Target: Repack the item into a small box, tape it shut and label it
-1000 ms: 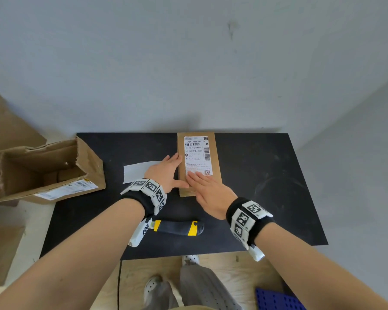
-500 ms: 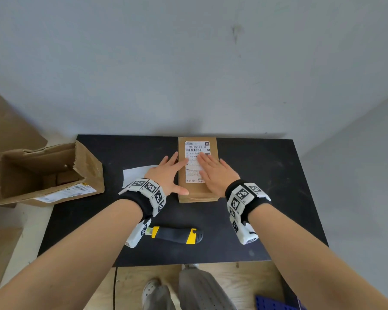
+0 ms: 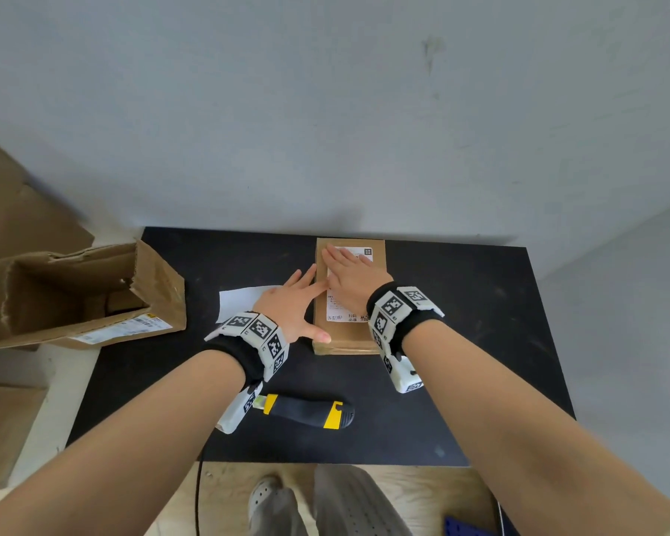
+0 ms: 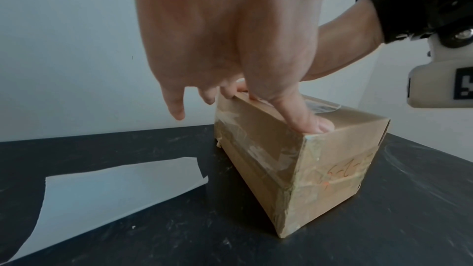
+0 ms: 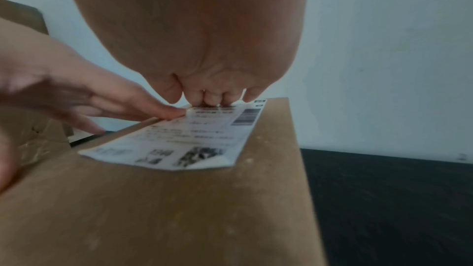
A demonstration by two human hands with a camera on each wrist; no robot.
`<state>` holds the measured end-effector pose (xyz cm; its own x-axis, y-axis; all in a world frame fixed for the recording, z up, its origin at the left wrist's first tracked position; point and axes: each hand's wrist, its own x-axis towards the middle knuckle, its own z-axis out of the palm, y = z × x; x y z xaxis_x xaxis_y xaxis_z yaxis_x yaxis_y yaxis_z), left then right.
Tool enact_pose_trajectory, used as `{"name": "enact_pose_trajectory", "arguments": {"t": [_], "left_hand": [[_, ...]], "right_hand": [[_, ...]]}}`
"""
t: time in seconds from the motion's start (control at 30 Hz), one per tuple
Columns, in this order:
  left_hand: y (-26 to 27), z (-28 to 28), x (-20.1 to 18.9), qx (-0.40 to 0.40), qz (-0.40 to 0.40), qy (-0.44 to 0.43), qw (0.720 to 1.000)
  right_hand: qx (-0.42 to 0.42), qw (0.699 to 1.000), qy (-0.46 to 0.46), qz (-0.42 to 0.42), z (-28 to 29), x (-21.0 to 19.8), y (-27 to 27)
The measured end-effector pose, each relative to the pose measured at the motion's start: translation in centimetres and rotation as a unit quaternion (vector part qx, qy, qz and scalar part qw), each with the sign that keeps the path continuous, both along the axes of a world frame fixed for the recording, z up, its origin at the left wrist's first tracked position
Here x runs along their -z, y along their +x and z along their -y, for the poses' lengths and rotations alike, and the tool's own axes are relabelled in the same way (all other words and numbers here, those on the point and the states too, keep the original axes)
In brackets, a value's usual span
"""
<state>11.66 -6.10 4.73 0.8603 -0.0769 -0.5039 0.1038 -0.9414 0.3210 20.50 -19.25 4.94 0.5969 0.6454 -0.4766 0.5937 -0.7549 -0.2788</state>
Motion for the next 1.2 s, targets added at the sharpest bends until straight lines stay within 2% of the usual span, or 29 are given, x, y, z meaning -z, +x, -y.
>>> {"name": "enact_pose_trajectory", "arguments": {"t": [0.33,0.83,1.03,1.2], "left_hand": [[-0.3,0.6,-0.2,0.028,-0.003,0.043,0.999],[-2.8,2.1,-0.4,0.090,0.029,0.108,0.990],[-5.9,4.3,-0.9,0.106,0.116,0.126,0.979],[-6.9,4.5,-0.6,0.072,0.106,0.103,0.986]], "right_hand": [[0.056,0.998,-0.009,0.024,5.4,-0.2,0.4],[0.044,0.996,0.044,0.066,9.9,0.9,-9.0],[0.071,0.992,0.034,0.101,9.0,0.0,-10.6],[0.051,0.993,0.020,0.108,7.8,0.8,-11.9]]}}
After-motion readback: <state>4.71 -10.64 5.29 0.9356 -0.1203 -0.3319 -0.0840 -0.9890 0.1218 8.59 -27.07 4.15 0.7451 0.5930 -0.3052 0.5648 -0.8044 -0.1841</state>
